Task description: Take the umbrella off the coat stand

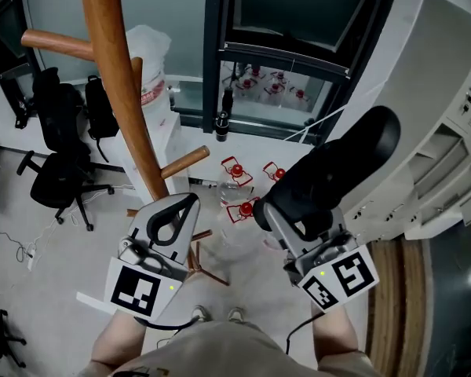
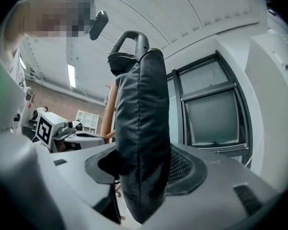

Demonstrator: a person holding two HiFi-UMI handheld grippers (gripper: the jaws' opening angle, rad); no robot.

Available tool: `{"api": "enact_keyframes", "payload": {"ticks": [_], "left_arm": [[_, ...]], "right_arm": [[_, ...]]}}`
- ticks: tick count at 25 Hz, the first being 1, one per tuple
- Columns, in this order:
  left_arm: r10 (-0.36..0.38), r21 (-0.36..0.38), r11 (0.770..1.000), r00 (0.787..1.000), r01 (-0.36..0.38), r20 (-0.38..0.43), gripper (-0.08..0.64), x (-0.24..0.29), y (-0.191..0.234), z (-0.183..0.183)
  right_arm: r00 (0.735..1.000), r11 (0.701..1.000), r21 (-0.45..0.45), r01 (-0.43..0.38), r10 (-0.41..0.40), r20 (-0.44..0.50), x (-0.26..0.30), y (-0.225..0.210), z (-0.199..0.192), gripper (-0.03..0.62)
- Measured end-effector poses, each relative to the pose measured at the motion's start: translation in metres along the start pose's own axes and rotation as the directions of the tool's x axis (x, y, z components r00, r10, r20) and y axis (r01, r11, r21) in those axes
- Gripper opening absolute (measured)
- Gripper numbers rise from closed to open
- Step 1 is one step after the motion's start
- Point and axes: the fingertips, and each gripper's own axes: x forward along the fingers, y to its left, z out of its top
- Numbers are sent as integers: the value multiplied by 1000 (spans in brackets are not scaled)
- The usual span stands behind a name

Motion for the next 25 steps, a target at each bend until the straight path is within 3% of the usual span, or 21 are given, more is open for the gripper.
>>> {"api": "enact_keyframes", "payload": {"ticks": [6, 25], "left_arm": [[-38, -5, 999, 999, 38, 6, 8, 7, -14, -1], [-50, -49, 998, 997, 47, -62, 8, 6, -28, -41]], "right_arm": [[998, 998, -42, 50, -51, -19, -23, 0, -3, 250], [992, 995, 69, 68, -60, -112, -47, 5, -58, 252]]}}
